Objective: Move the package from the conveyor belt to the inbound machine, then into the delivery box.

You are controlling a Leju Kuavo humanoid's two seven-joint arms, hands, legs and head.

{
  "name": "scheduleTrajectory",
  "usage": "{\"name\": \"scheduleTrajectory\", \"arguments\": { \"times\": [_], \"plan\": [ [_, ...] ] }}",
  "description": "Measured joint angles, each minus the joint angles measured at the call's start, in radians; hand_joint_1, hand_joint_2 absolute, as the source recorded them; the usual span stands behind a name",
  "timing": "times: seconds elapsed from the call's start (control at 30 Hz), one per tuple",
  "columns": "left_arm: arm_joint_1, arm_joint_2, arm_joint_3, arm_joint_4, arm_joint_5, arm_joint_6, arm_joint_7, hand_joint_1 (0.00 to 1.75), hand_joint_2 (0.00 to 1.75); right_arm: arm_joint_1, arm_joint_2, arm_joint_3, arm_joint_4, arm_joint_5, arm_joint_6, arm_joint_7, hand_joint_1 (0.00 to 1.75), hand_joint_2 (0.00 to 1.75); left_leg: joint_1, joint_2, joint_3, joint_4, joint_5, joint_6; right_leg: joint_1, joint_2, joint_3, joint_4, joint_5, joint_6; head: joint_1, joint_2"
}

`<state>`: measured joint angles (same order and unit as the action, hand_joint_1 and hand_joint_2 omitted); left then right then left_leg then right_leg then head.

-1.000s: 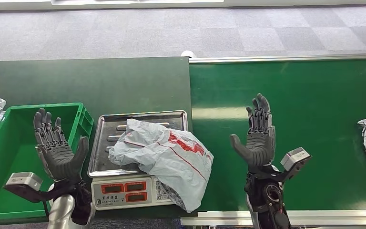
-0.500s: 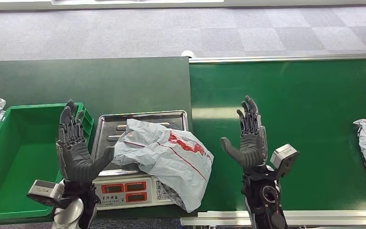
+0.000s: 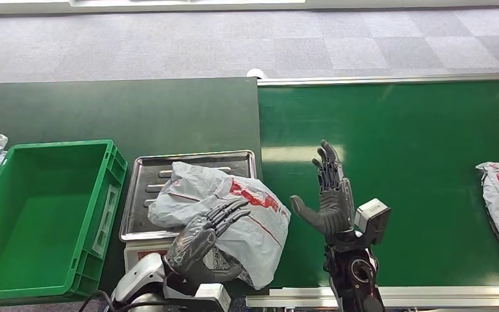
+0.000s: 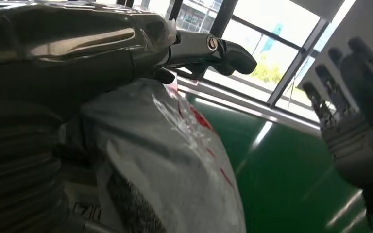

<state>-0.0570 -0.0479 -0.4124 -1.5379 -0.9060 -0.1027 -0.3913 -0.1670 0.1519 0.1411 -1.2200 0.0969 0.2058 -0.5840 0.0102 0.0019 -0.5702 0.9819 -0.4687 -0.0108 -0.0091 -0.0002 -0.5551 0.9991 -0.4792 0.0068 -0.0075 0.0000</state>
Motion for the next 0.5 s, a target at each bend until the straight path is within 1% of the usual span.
{"name": "scheduleTrajectory", "arguments": {
  "times": [0.13, 0.27, 0.4, 0.5],
  "plan": [
    [-0.015, 0.009, -0.026, 0.077, -0.043, -0.041, 0.04, 0.0, 1.75, 0.006, 0.003, -0.002, 0.0, 0.007, 0.005, 0.0, 0.0, 1.75, 0.0, 0.0, 0.0, 0.0, 0.0, 0.0, 0.0, 0.0, 0.0, 0.0, 0.0, 0.0, 0.0, 0.0],
    [-0.029, 0.013, -0.038, 0.126, -0.052, -0.044, 0.053, 0.0, 1.75, 0.013, 0.005, -0.003, 0.0, 0.009, 0.007, 0.0, 0.0, 1.75, 0.0, 0.0, 0.0, 0.0, 0.0, 0.0, 0.0, 0.0, 0.001, 0.0, 0.0, 0.0, 0.0, 0.0],
    [-0.037, 0.015, -0.041, 0.149, -0.057, -0.044, 0.059, 0.0, 1.75, 0.017, 0.006, -0.003, 0.0, 0.008, 0.007, 0.0, 0.0, 1.75, 0.0, 0.0, 0.0, 0.0, 0.0, 0.0, 0.0, 0.0, 0.001, 0.0, 0.0, 0.0, 0.0, 0.0],
    [-0.043, 0.015, -0.043, 0.162, -0.077, -0.041, 0.081, 0.0, 1.75, 0.017, 0.007, -0.004, 0.0, 0.008, 0.012, 0.0, 0.0, 1.75, 0.0, 0.0, 0.001, 0.0, 0.0, 0.0, 0.0, 0.0, 0.002, 0.0, 0.0, 0.0, 0.0, 0.0]
  ]
}}
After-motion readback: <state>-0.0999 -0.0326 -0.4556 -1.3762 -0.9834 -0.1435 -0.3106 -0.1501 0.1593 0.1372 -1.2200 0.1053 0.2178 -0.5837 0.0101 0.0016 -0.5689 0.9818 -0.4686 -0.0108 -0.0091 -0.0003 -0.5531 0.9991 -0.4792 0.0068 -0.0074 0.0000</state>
